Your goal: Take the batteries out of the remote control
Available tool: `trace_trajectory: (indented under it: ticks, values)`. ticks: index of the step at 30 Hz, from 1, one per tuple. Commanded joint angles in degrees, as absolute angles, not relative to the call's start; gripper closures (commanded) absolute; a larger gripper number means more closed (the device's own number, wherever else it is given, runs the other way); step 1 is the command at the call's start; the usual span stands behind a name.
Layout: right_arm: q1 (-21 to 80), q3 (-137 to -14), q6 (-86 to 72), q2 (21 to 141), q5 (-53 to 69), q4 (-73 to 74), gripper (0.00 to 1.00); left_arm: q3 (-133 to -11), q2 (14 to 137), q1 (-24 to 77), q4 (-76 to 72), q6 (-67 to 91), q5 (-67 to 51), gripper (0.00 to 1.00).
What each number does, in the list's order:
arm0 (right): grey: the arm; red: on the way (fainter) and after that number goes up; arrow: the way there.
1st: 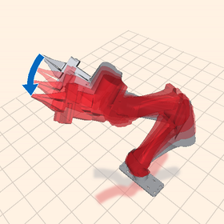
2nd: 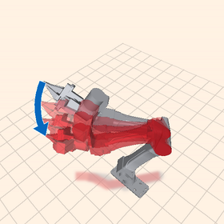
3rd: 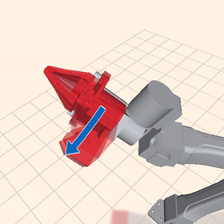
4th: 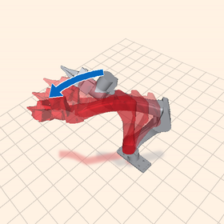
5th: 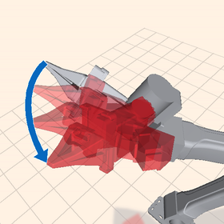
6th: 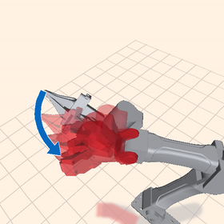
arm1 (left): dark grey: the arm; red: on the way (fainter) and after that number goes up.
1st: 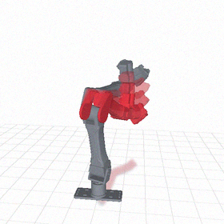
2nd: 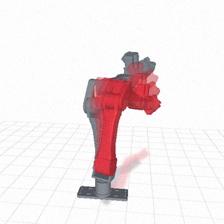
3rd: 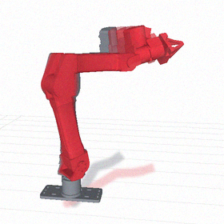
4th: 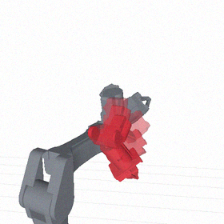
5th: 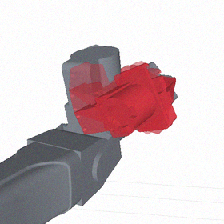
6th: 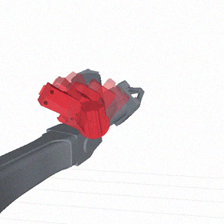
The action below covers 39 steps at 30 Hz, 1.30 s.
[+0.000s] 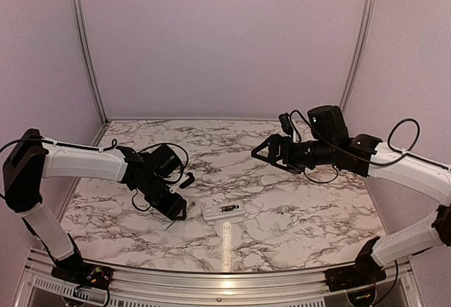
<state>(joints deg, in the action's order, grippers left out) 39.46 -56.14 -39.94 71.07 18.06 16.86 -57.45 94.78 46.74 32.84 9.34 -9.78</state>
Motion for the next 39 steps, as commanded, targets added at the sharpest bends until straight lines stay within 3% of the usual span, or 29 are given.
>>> trace_trajectory:
  ticks: [1,7,20,31,39]
  values:
    - [39.24,-59.15,-38.66,71.68,18.89,17.99,0.02,-56.95,96.57,46.94,32.09,7.56,-10.78,0.42]
    - [39.16,-59.26,-38.47,72.05,19.06,18.2,0.02,-57.22,98.0,47.1,31.73,6.99,-11.42,0.55]
    - [39.19,-61.6,-36.45,75.0,20.14,18.66,0.02,-59.34,102.32,47.4,32.07,6.75,-9.21,0.67]
    - [39.12,-62.58,-34.51,76.0,20.29,19.97,0.02,-59.54,103.41,48.75,31.6,5.52,-9.5,0.97]
    - [39.11,-62.5,-33.9,75.31,21.38,21.89,0.02,-61.95,98.02,48.98,31.7,4.27,-12.56,1.0]
